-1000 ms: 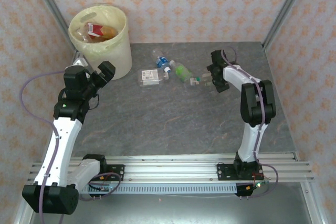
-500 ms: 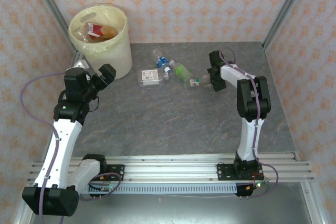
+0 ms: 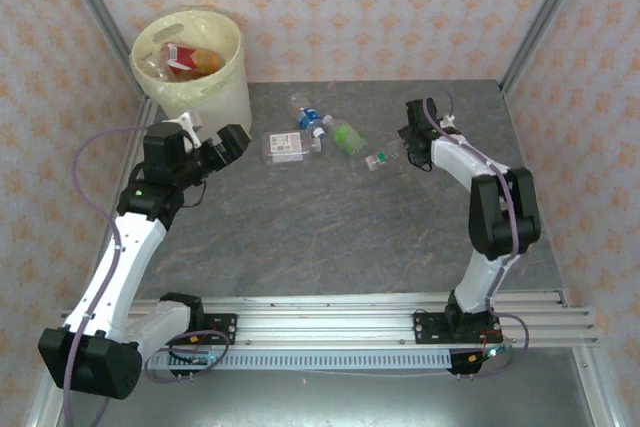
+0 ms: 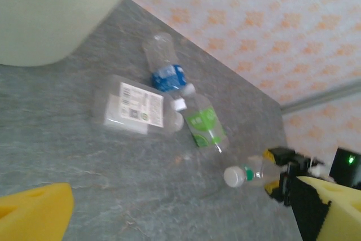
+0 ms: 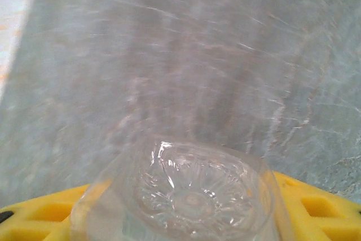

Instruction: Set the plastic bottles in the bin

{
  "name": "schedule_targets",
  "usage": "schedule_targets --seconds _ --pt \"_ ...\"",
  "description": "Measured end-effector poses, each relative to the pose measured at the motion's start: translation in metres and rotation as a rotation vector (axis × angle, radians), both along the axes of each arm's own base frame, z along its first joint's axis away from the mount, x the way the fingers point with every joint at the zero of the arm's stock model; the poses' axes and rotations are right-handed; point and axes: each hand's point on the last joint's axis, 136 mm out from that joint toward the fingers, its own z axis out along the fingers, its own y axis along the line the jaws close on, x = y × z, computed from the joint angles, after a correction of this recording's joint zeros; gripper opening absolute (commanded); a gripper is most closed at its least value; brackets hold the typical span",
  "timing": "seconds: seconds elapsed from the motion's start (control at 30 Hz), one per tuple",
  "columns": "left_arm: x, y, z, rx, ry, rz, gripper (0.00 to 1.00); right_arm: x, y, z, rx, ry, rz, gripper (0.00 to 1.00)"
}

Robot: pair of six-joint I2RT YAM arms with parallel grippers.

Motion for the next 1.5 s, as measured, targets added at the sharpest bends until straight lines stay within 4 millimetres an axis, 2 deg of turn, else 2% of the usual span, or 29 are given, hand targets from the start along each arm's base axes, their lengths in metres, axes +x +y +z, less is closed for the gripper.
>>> schedule_targets --seconds 0.1,0.3,0.43,0.53,0.63,0.77,0.9,1.1,1.2,1.37,1.5 --pt "0.001 -0.027 0.0 0.0 -0.02 -0.101 1.0 -0.01 0.024 0.045 -0.036 -0.132 0.133 0.52" --pt "0.004 -0.079 -0.011 0.031 0.0 -0.313 1.0 -0.035 0.072 0.114 -0.021 -0.333 0.384 0.51" --pt "-0.001 -0.124 -0.001 0.07 -0.044 -0.486 1.0 -0.053 0.102 0.146 0.022 -0.419 0.508 0.51" --pt "-0.011 -0.154 0.012 0.094 -0.098 -0.602 1.0 -0.068 0.124 0.163 0.056 -0.459 0.578 0.51" --pt "-0.016 -0.175 0.022 0.114 -0.144 -0.671 1.0 -0.08 0.143 0.169 0.089 -0.472 0.634 0.51" --pt "-0.006 -0.186 0.025 0.138 -0.159 -0.687 1.0 -0.091 0.161 0.17 0.134 -0.464 0.676 0.51" --pt "0.004 -0.194 0.013 0.156 -0.136 -0.701 1.0 -0.097 0.173 0.174 0.184 -0.471 0.691 0.51" --pt "0.003 -0.204 -0.003 0.249 -0.102 -0.717 0.95 -0.102 0.187 0.182 0.241 -0.493 0.705 0.51" --pt "0.004 -0.205 -0.002 0.259 -0.108 -0.717 0.85 -0.106 0.193 0.185 0.257 -0.498 0.726 0.52" --pt "0.006 -0.214 -0.002 0.223 -0.103 -0.739 0.55 -0.107 0.196 0.183 0.26 -0.493 0.734 0.53" --pt "0.007 -0.22 -0.005 0.193 -0.096 -0.759 0.47 -0.105 0.192 0.18 0.25 -0.484 0.712 0.64"
